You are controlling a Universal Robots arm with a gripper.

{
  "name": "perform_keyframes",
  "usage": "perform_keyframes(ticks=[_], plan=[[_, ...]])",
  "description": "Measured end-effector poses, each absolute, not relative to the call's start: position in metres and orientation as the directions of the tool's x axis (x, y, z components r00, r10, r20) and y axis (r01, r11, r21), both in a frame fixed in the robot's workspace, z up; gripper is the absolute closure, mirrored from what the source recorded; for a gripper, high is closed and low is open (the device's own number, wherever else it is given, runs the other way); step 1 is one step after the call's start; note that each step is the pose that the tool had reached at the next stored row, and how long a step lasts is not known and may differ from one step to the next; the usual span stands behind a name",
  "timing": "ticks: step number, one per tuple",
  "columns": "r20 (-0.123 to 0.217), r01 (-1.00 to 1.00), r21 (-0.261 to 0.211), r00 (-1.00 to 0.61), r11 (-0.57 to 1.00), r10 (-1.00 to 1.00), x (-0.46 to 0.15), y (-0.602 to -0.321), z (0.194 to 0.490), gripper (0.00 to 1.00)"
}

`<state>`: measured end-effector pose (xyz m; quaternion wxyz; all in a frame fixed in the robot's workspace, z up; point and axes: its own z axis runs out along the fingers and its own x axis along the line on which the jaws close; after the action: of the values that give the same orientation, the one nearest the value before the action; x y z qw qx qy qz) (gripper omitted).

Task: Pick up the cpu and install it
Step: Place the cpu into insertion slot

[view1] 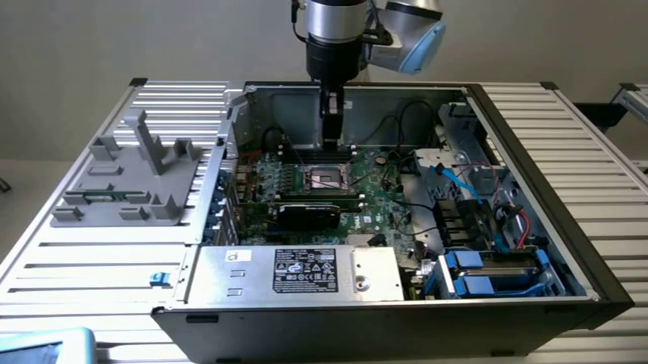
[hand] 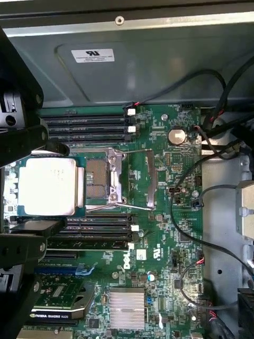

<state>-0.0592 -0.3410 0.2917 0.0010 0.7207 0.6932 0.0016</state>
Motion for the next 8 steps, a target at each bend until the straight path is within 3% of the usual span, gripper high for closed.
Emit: perform_keyframes(ticks=[8], plan=[[0.001, 0.998, 0.004, 0.064, -0.064, 0.998, -0.059, -0.345, 0.277, 0.44]])
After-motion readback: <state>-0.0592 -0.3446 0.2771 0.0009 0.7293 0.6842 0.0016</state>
